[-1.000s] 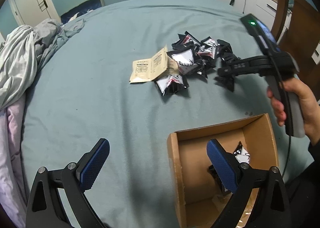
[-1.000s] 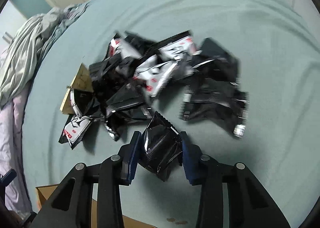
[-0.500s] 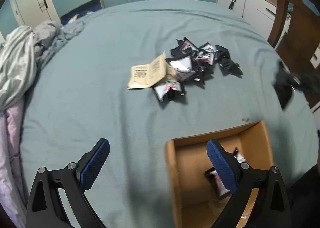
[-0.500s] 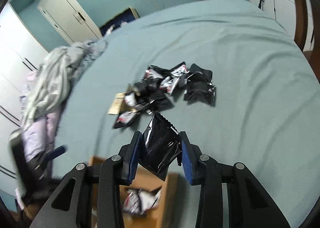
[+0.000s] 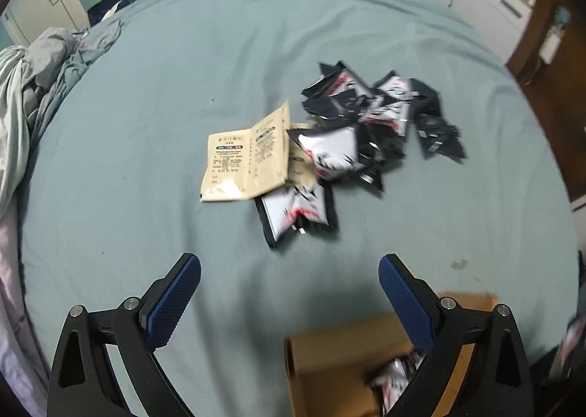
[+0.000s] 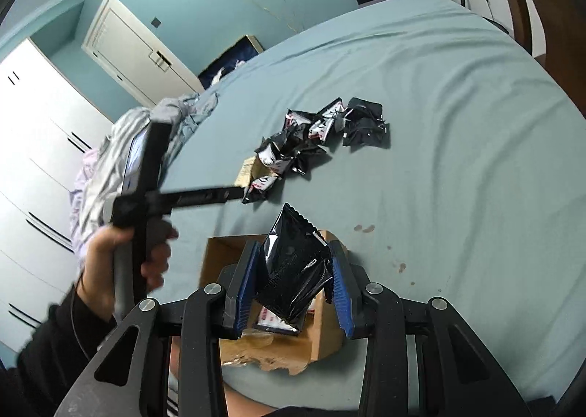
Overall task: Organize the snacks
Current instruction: 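Grasp a white deer-logo packet with the left gripper while the right gripper holds a black packet, then release both packets into the cardboard box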
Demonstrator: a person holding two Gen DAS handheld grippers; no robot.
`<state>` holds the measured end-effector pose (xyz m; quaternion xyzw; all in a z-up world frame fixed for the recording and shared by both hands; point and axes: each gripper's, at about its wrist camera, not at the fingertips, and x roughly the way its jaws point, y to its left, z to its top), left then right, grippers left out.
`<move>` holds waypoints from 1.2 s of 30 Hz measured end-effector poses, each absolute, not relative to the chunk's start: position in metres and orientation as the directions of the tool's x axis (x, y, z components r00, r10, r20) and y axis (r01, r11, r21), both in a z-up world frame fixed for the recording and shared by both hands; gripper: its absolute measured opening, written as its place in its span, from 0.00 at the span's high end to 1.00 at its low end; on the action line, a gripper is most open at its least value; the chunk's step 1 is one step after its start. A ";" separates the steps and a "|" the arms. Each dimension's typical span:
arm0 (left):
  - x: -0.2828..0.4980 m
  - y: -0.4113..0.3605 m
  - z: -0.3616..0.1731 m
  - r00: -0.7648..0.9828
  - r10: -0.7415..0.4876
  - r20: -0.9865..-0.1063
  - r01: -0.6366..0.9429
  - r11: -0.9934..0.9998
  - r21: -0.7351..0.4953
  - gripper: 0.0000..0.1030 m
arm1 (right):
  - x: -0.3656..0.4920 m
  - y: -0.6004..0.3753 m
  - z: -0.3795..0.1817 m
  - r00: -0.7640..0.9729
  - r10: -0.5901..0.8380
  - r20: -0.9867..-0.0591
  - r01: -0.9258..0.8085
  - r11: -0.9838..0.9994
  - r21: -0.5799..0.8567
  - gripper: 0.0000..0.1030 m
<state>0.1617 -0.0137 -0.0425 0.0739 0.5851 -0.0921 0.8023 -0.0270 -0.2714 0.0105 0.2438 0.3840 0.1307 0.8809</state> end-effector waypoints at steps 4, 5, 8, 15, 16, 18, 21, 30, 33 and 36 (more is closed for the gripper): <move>0.194 -0.021 -0.079 0.201 -0.026 -0.979 0.216 0.976 0.019 0.04 | -0.007 -0.264 0.001 0.634 0.408 -0.657 -0.019 0.858 0.514 0.66; 0.199 -0.022 -0.085 0.189 -0.012 -0.982 0.212 0.977 0.029 0.04 | -0.002 -0.264 -0.002 0.625 0.406 -0.667 -0.011 0.858 0.513 0.66; 0.217 -0.025 -0.107 0.144 0.054 -0.988 0.193 0.978 0.082 0.04 | 0.007 -0.264 -0.002 0.612 0.407 -0.678 0.008 0.854 0.520 0.66; 0.232 -0.037 -0.121 0.060 0.056 -0.997 0.219 0.973 0.068 0.31 | 0.010 -0.263 -0.002 0.614 0.394 -0.684 0.020 0.858 0.513 0.65; 0.231 -0.038 -0.119 0.053 0.040 -0.998 0.214 0.976 0.051 0.35 | 0.011 -0.263 -0.002 0.613 0.389 -0.687 0.026 0.860 0.510 0.65; 0.228 -0.040 -0.113 0.057 0.029 -0.998 0.208 0.977 0.040 0.48 | 0.012 -0.262 -0.005 0.612 0.383 -0.692 0.034 0.862 0.506 0.66; 0.217 -0.041 -0.100 0.074 0.007 -0.997 0.205 0.979 0.022 0.61 | 0.010 -0.262 -0.004 0.615 0.364 -0.700 0.048 0.868 0.494 0.65; 0.133 -0.038 -0.002 0.252 -0.114 -0.961 0.268 0.962 -0.044 0.65 | 0.004 -0.262 0.003 0.634 0.347 -0.692 0.049 0.874 0.483 0.65; 0.098 -0.033 0.031 0.315 -0.158 -0.936 0.316 0.947 -0.054 0.65 | 0.002 -0.267 0.002 0.637 0.346 -0.689 0.065 0.866 0.495 0.65; 0.062 -0.034 0.046 0.344 -0.203 -0.917 0.357 0.931 -0.072 0.65 | 0.001 -0.270 0.002 0.635 0.347 -0.690 0.075 0.862 0.502 0.65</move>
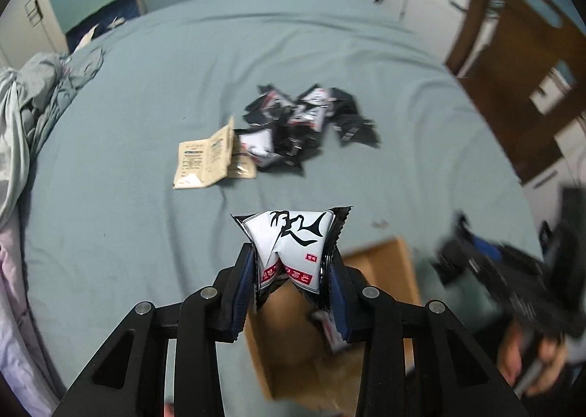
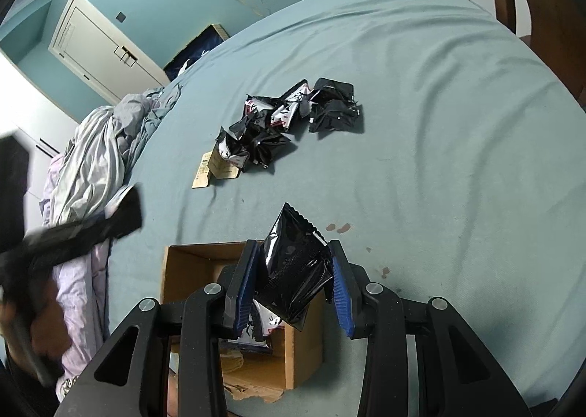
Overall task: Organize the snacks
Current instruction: 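Release both packets into the cardboard box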
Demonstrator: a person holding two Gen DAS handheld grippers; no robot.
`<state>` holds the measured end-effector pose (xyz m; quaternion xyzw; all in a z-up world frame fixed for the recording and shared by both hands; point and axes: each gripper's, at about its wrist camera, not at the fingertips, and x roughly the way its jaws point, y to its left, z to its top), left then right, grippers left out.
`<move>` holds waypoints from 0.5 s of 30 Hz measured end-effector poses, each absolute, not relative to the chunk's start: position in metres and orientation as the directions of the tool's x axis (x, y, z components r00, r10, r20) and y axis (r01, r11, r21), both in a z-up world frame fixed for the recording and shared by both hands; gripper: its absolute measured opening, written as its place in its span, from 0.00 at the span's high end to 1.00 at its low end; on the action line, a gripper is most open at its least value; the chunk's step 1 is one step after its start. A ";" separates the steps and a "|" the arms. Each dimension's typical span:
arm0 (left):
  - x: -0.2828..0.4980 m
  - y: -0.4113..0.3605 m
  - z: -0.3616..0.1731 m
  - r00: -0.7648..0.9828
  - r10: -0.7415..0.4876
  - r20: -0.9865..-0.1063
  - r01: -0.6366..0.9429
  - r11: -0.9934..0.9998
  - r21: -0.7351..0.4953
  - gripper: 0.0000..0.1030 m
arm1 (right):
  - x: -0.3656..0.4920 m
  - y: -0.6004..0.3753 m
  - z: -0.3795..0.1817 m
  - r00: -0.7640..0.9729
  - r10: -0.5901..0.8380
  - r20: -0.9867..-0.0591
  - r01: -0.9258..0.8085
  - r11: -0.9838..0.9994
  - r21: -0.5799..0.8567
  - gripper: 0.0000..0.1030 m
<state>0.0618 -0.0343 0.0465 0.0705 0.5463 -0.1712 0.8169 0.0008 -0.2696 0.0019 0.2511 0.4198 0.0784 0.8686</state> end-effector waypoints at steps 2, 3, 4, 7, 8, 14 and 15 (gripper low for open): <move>0.041 -0.040 0.049 0.360 -0.221 -0.906 0.385 0.920 -0.071 0.65 | -0.001 -0.270 0.004 0.639 0.340 -0.689 0.076 0.864 0.497 0.65; 0.031 -0.036 0.045 0.372 -0.227 -0.900 0.397 0.916 -0.067 0.64 | -0.003 -0.269 0.005 0.646 0.328 -0.689 0.078 0.870 0.488 0.65; 0.018 -0.037 0.040 0.389 -0.235 -0.891 0.414 0.908 -0.059 0.64 | -0.004 -0.269 0.006 0.649 0.322 -0.689 0.077 0.873 0.481 0.65; 0.006 -0.036 0.010 0.391 -0.260 -0.883 0.431 0.899 -0.074 0.63 | -0.007 -0.266 0.007 0.648 0.318 -0.692 0.070 0.880 0.470 0.65; 0.002 -0.034 -0.001 0.372 -0.252 -0.893 0.421 0.904 -0.080 0.63 | -0.006 -0.265 0.007 0.647 0.314 -0.695 0.070 0.883 0.464 0.65; 0.000 -0.039 -0.023 0.341 -0.215 -0.915 0.404 0.912 -0.064 0.47 | -0.004 -0.248 0.009 0.637 0.283 -0.717 0.034 0.919 0.392 0.65; -0.002 -0.040 -0.020 0.360 -0.218 -0.907 0.415 0.908 -0.054 0.40 | -0.003 -0.245 0.009 0.636 0.279 -0.719 0.026 0.924 0.381 0.65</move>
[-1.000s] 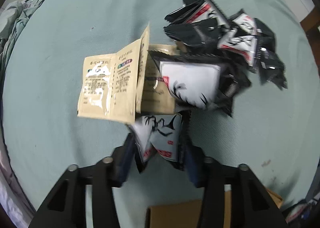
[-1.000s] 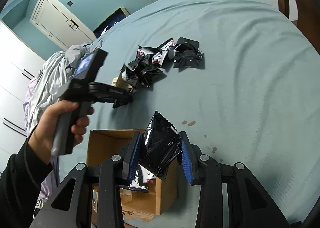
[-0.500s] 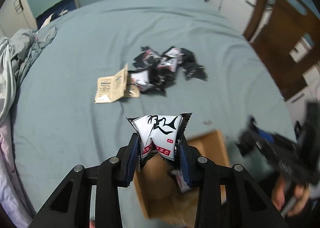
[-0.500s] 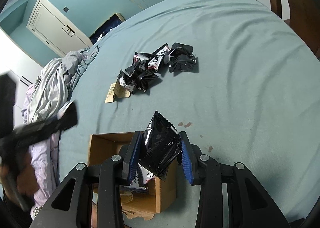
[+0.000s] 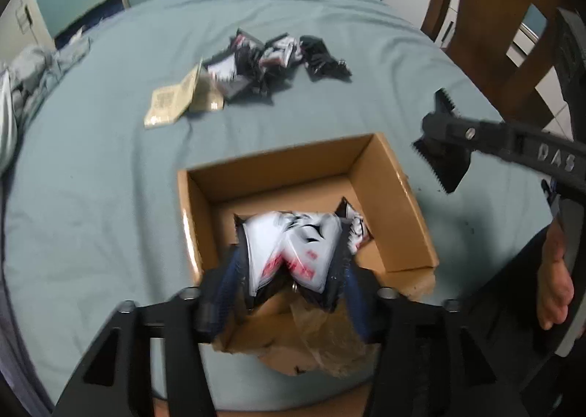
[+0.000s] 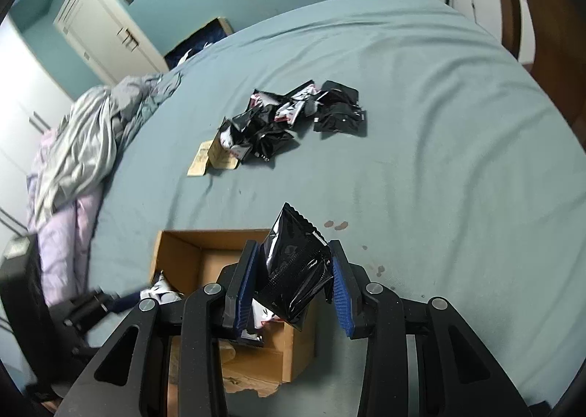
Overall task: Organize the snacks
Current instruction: 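Release both packets into the cardboard box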
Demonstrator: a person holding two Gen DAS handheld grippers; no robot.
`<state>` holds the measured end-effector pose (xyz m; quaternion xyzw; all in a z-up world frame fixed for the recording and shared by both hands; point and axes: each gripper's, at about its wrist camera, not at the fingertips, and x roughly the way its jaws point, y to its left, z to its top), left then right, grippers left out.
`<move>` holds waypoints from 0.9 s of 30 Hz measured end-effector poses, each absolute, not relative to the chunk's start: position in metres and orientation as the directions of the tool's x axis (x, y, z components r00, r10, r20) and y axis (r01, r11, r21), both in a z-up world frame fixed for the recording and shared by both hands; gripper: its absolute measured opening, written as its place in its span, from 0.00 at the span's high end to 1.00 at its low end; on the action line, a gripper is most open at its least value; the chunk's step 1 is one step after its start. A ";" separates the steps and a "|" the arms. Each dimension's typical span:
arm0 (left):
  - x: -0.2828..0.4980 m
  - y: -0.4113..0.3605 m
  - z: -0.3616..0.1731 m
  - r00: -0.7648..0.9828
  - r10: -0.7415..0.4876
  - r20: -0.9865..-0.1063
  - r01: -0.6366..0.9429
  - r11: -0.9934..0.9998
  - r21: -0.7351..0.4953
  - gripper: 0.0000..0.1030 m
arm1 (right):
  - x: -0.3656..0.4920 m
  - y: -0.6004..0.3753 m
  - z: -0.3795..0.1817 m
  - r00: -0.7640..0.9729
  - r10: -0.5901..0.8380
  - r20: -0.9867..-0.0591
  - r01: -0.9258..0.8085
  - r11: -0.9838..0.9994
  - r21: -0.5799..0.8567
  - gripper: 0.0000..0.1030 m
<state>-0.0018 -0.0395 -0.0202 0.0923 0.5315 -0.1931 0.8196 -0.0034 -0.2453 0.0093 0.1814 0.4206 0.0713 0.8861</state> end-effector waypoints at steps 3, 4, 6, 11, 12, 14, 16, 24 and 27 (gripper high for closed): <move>-0.006 -0.040 -0.007 0.387 -0.285 -0.877 0.445 0.891 -0.093 0.11 | -0.003 -0.239 0.010 0.629 0.277 -0.726 0.010 0.931 0.364 0.65; -0.007 -0.038 -0.003 0.401 -0.300 -0.866 0.443 0.891 -0.103 0.10 | -0.003 -0.239 0.011 0.632 0.272 -0.726 0.010 0.934 0.358 0.65; -0.008 -0.034 0.004 0.435 -0.304 -0.848 0.428 0.898 -0.102 0.08 | -0.005 -0.237 0.013 0.642 0.260 -0.721 0.004 0.940 0.342 0.65; -0.002 -0.021 0.009 0.511 -0.209 -0.833 0.359 0.933 -0.014 0.06 | -0.003 -0.229 0.011 0.631 0.281 -0.723 -0.032 0.940 0.338 0.65; -0.001 -0.019 0.009 0.521 -0.189 -0.833 0.349 0.937 0.006 0.06 | -0.003 -0.228 0.011 0.627 0.288 -0.723 -0.043 0.940 0.338 0.65; 0.003 -0.013 0.008 0.532 -0.150 -0.834 0.319 0.947 0.034 0.06 | -0.006 -0.224 0.012 0.627 0.290 -0.723 -0.067 0.945 0.321 0.65; 0.005 -0.006 0.010 0.540 -0.135 -0.831 0.283 0.959 0.029 0.06 | -0.009 -0.219 0.015 0.638 0.283 -0.716 -0.090 0.951 0.296 0.65; 0.008 0.010 0.018 0.587 -0.091 -0.805 0.205 0.978 0.039 0.06 | -0.013 -0.204 0.010 0.574 0.380 -0.725 -0.205 0.924 0.322 0.63; 0.008 0.012 0.018 0.587 -0.089 -0.805 0.200 0.979 0.038 0.06 | -0.008 -0.202 0.006 0.537 0.414 -0.735 -0.216 0.910 0.354 0.54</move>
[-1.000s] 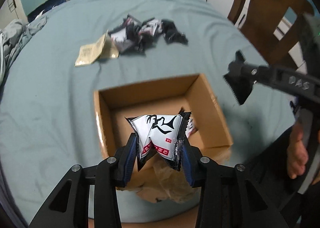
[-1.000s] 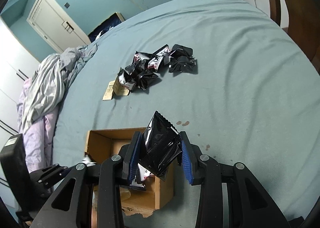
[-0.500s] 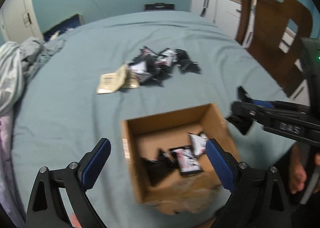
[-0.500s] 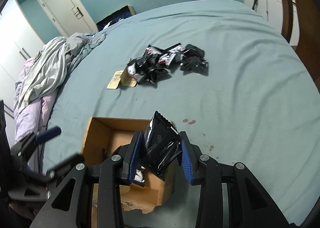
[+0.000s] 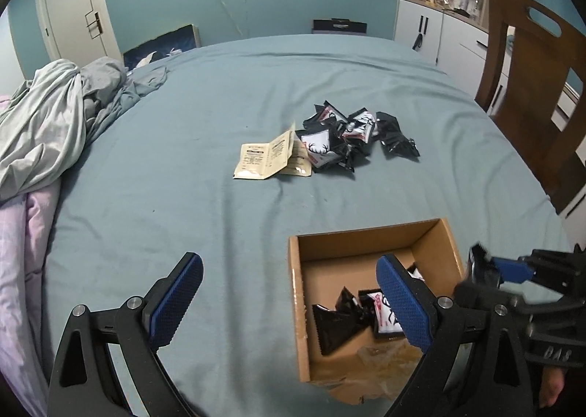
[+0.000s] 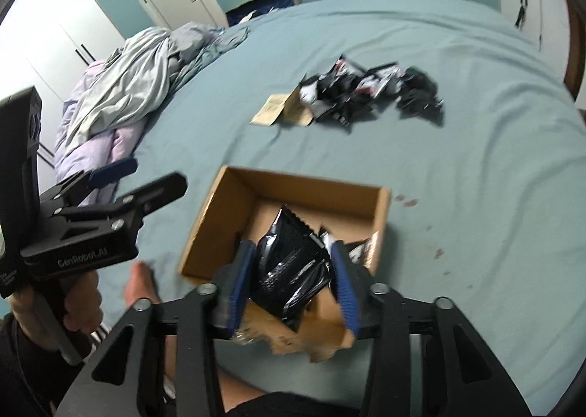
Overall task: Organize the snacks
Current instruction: 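Release both packets into the cardboard box, then grasp a black snack packet from the pile with the right gripper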
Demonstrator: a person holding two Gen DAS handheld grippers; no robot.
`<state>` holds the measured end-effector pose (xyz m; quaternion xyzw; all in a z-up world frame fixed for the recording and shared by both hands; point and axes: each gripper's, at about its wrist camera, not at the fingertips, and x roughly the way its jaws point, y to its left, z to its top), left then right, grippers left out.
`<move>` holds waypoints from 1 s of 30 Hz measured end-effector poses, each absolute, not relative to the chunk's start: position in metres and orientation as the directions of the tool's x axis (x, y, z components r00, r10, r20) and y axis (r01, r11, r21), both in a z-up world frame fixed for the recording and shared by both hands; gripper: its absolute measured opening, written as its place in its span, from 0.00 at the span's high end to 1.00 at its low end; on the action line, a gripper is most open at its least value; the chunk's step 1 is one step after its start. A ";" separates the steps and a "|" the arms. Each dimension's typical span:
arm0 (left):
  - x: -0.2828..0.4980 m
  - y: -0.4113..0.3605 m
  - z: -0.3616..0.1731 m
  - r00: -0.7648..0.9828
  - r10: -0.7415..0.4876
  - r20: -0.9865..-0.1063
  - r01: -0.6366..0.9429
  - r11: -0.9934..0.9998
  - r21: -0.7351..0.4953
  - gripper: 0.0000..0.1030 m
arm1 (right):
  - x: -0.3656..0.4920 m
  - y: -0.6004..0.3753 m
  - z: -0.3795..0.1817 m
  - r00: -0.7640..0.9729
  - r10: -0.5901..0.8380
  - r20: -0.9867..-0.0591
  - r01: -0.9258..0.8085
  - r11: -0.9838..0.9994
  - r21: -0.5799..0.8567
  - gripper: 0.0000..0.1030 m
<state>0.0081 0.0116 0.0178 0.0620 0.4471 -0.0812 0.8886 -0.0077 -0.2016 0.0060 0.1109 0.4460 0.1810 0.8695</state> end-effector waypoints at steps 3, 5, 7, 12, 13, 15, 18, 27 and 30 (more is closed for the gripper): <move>0.007 0.010 0.017 0.594 -0.076 -0.801 0.201 0.978 0.056 0.06 | -0.004 -0.206 0.005 0.565 0.373 -0.736 -0.164 0.925 0.343 0.42; 0.006 0.008 0.018 0.597 -0.075 -0.798 0.207 0.976 0.063 0.06 | -0.003 -0.212 0.007 0.589 0.353 -0.727 -0.130 0.929 0.346 0.28; 0.006 0.007 0.019 0.600 -0.076 -0.796 0.212 0.975 0.067 0.06 | -0.001 -0.221 0.010 0.610 0.347 -0.712 -0.098 0.925 0.366 0.26; 0.004 0.002 0.019 0.601 -0.077 -0.795 0.228 0.971 0.078 0.06 | -0.001 -0.235 0.010 0.640 0.316 -0.701 -0.031 0.922 0.387 0.24; 0.004 0.002 0.019 0.600 -0.076 -0.796 0.230 0.970 0.081 0.06 | 0.000 -0.236 0.011 0.641 0.312 -0.702 -0.025 0.922 0.387 0.24; 0.005 0.001 0.019 0.597 -0.074 -0.799 0.233 0.969 0.085 0.06 | 0.003 -0.236 0.011 0.636 0.315 -0.705 -0.026 0.921 0.389 0.24; 0.006 0.000 0.018 0.586 -0.078 -0.807 0.242 0.967 0.081 0.06 | 0.012 -0.237 0.014 0.632 0.299 -0.715 -0.023 0.930 0.368 0.24; 0.014 -0.003 0.011 0.556 -0.081 -0.827 0.250 0.966 0.074 0.06 | 0.063 -0.269 0.008 0.591 0.293 -0.752 0.046 0.918 0.393 0.24; 0.018 -0.003 0.007 0.542 -0.086 -0.836 0.249 0.967 0.062 0.06 | 0.086 -0.284 -0.003 0.572 0.289 -0.768 0.104 0.903 0.418 0.24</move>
